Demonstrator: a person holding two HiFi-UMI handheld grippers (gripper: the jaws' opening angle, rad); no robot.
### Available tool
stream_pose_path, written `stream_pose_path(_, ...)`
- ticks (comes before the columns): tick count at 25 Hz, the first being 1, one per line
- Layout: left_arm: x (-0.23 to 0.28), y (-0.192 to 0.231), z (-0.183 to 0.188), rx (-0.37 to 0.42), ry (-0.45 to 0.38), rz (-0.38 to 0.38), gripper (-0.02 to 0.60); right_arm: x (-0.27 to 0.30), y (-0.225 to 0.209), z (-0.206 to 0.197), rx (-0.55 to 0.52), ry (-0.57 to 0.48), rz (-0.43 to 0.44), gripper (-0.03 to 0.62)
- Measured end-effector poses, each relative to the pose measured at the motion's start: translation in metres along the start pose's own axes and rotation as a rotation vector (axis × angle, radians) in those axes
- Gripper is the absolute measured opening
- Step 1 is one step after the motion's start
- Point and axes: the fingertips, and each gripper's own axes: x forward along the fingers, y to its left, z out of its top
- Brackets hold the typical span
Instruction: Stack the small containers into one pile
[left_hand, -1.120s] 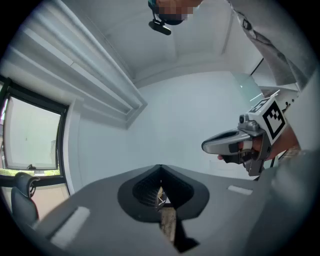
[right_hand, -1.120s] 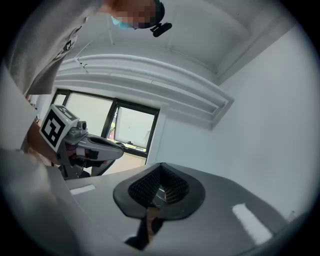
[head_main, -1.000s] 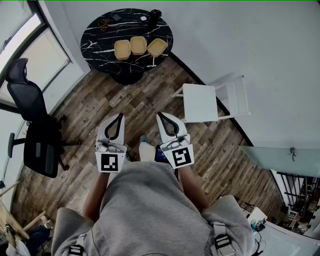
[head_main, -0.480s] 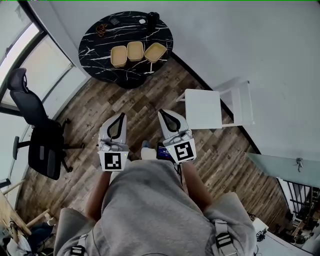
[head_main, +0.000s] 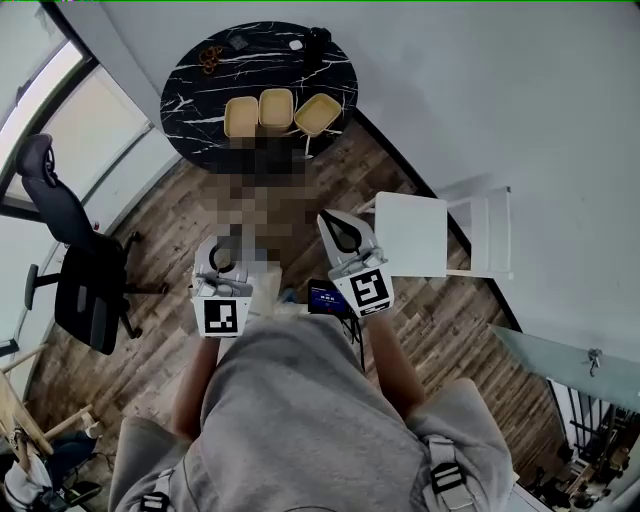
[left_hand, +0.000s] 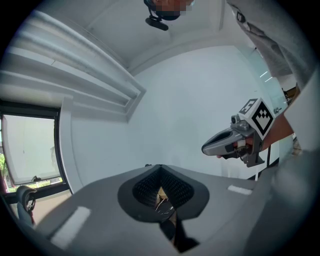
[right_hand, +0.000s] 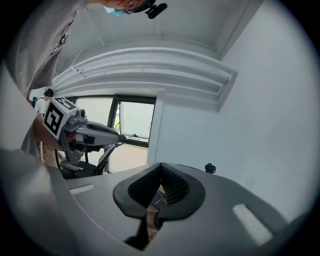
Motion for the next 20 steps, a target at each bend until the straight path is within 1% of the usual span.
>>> stream_pose_path(4,0.036,0.024,-0.011,-0.002,0.004,-0.014,-0.001,0.032,-0.025,-0.002,-0.021,0.014,-0.024,0.014)
stream_pose_path(7,0.075,0.043,-0.018,-0.018,-0.005,-0.033,-0.001,0.06,-0.05,0.0,-0.042,0.027,-0.054,0.014)
stream_pose_path(10,0.115,0.058,-0.016,-0.014,-0.028,-0.067,-0.001,0.084,-0.078,0.006,-0.039,0.045,-0.082,0.014)
stream_pose_path(13,0.151,0.072,-0.013,-0.035,-0.049,-0.106,-0.002,0.111,-0.105,0.011,-0.046,0.076,-0.106,0.014)
stream_pose_path(16,0.183,0.086,-0.014,-0.048,-0.058,-0.145,-0.001,0.139,-0.133,0.011,-0.024,0.092,-0.136,0.014)
stream_pose_path(18,0.199,0.093,-0.014,-0.06,-0.074,-0.164,-0.001,0.153,-0.146,0.007,-0.007,0.111,-0.152,0.014)
stream_pose_path(20,0.215,0.101,-0.015,-0.083,-0.086,-0.177,-0.001,0.166,-0.158,0.006,-0.014,0.13,-0.165,0.014)
